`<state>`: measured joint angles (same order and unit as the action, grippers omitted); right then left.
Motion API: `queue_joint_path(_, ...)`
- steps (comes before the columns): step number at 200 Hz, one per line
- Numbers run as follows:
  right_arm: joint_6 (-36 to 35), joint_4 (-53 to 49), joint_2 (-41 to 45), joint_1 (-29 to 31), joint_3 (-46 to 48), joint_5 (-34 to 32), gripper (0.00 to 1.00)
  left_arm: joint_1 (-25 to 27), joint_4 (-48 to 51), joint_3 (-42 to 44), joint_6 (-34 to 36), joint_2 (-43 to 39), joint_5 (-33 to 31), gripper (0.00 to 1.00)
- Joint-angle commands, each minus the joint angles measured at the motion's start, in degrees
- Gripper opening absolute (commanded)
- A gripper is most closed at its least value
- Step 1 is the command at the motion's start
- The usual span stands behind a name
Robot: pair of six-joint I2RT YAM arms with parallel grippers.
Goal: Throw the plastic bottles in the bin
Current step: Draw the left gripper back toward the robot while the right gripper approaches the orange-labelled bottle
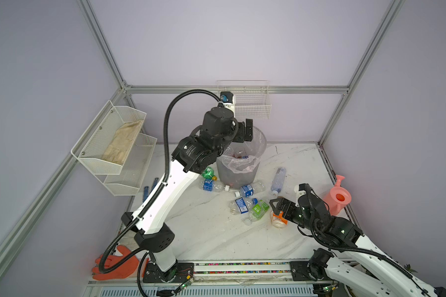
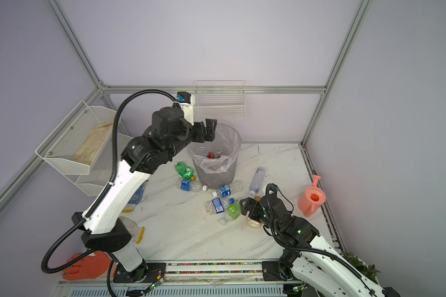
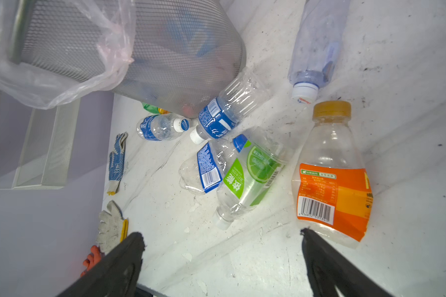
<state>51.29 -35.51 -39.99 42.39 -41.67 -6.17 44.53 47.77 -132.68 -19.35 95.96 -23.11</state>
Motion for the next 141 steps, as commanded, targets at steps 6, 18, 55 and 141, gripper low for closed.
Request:
queue_joint_path(6, 5.16, -7.24, 0.07, -0.03, -1.83, -7.96, 0.97, 1.05, -2.6, 6.49, 1.61, -5.5, -3.25, 1.0)
queue_joint_path(18, 7.58, -9.69, 0.02, -0.03, -1.92, -8.94, 0.97, 1.45, -3.47, 10.68, 0.98, -8.33, -3.51, 1.0)
queue_joint_path(55, 11.04, -14.24, -2.94, -0.03, -2.1, -12.63, 0.97, 2.41, -6.47, 23.73, -1.31, -18.5, -3.82, 1.0)
queue_joint_path(141, 10.07, -8.81, -13.24, -0.03, -0.26, -12.59, 0.97, 2.85, -7.64, 51.5, -9.85, -36.04, -4.44, 1.0)
